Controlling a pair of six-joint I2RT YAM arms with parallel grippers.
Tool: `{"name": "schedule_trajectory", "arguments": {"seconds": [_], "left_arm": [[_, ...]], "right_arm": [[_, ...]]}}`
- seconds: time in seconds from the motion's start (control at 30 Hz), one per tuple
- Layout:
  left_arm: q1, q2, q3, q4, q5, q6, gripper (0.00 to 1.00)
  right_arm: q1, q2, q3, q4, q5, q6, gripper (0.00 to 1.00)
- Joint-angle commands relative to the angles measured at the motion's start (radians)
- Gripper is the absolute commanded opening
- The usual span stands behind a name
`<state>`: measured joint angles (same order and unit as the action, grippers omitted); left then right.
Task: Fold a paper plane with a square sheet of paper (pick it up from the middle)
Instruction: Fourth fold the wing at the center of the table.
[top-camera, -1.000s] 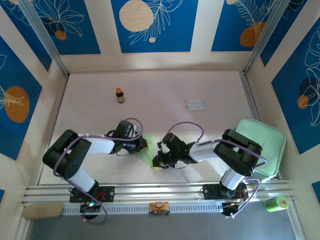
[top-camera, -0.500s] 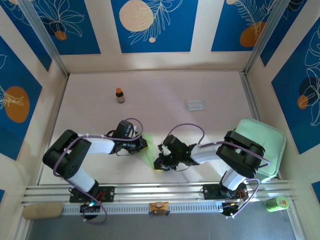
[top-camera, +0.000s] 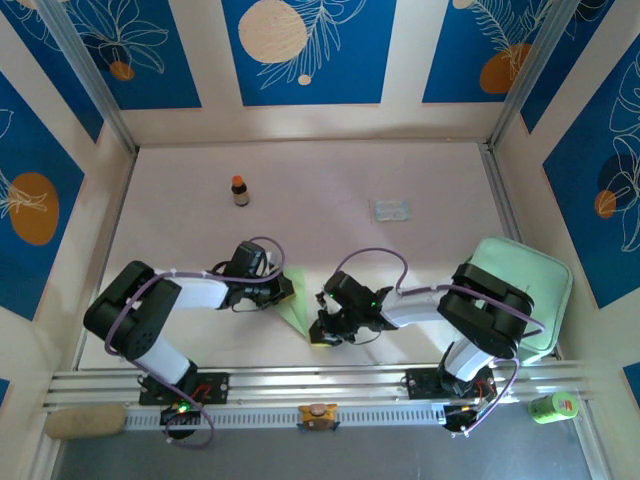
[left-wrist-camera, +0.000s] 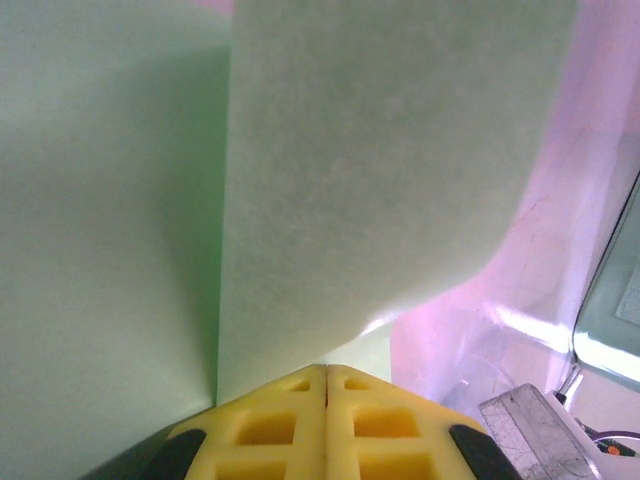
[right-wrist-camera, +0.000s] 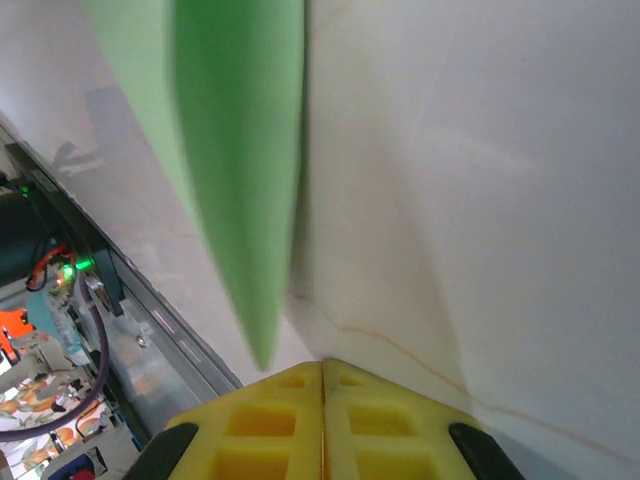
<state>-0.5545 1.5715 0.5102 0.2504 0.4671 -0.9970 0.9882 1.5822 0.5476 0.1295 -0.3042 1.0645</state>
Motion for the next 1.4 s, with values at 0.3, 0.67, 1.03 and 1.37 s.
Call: {"name": "schedule_trajectory", "arguments": {"seconds": [0.3, 0.67, 1.03, 1.37], "left_arm": [[-0.051, -0.073, -0.057, -0.025, -0.148, -0.047, 0.00], [-0.075, -0.064, -0.074, 0.003, -0.160, -0.072, 0.00], [-0.076, -0.067, -0.069, -0.006, -0.162, -0.064, 0.00], [-0.074, -0.070, -0.065, -0.021, -0.173, -0.061, 0.00]], "right_arm": [[-0.090, -0.185, 0.039, -0.074, 0.038, -0.022, 0.06], [-0.065, 0.088, 0.226, 0.011, 0.029, -0.005, 0.05], [-0.070, 0.213, 0.256, 0.030, -0.006, -0.007, 0.04], [-0.027, 0.226, 0.151, 0.096, -0.022, 0.044, 0.05]]}}
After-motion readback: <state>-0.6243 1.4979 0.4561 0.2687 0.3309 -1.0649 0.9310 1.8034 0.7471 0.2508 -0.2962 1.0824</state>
